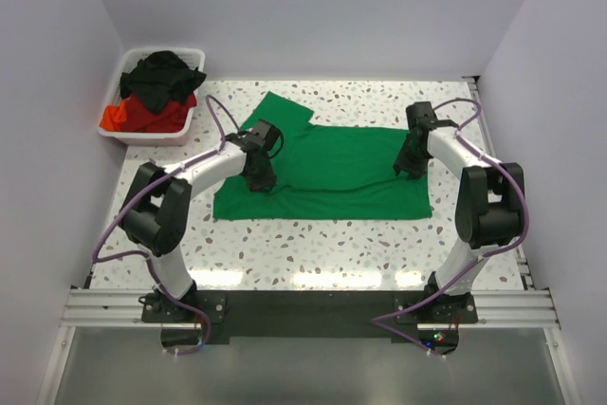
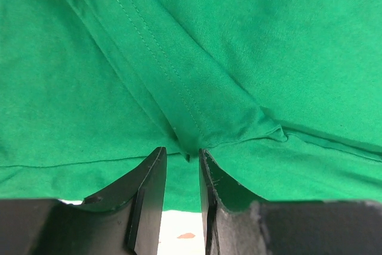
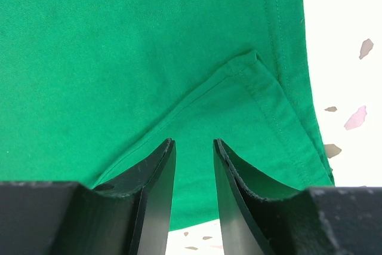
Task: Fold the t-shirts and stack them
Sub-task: Fold the tshirt
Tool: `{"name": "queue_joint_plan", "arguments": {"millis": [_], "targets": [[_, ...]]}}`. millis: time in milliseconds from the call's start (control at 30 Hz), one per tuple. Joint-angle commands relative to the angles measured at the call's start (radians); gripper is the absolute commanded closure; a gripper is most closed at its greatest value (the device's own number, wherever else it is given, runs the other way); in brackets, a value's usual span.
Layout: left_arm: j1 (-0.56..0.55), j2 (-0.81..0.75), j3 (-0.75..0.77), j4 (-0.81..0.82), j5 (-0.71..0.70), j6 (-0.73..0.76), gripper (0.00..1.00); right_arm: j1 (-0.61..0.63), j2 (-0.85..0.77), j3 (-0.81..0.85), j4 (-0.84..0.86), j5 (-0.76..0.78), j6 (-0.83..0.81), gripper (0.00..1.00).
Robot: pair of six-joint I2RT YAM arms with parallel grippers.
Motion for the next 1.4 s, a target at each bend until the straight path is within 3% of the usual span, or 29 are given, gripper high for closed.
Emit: {"name": "queue_joint_plan", "arguments": {"millis": [0, 300, 400, 567, 1367], "targets": [[-0.01, 0.023, -0.008, 0.035, 0.018, -0.018, 0.67, 0.003, -0.023, 0.021, -0.013, -0.003, -0.003, 0.65], [-0.011, 0.059, 0.002, 0.081, 0.037, -0.011, 0.7, 0.005, -0.013, 0.033, -0.021, -0.003, -0.006, 0.65], [-0.011, 0.069, 0.01, 0.084, 0.033, -0.008, 0.75, 0.005, -0.011, 0.037, -0.022, -0.003, -0.008, 0.65], [-0.011, 0.069, 0.03, 0.076, 0.02, -0.005, 1.0, 0.003, -0.01, 0.037, -0.022, -0.003, -0.008, 0.65], [-0.031, -0.008, 0.142, 0.015, -0.078, 0.008, 1.0, 0.006, -0.017, 0.03, -0.013, -0.011, -0.002, 0.65]]}}
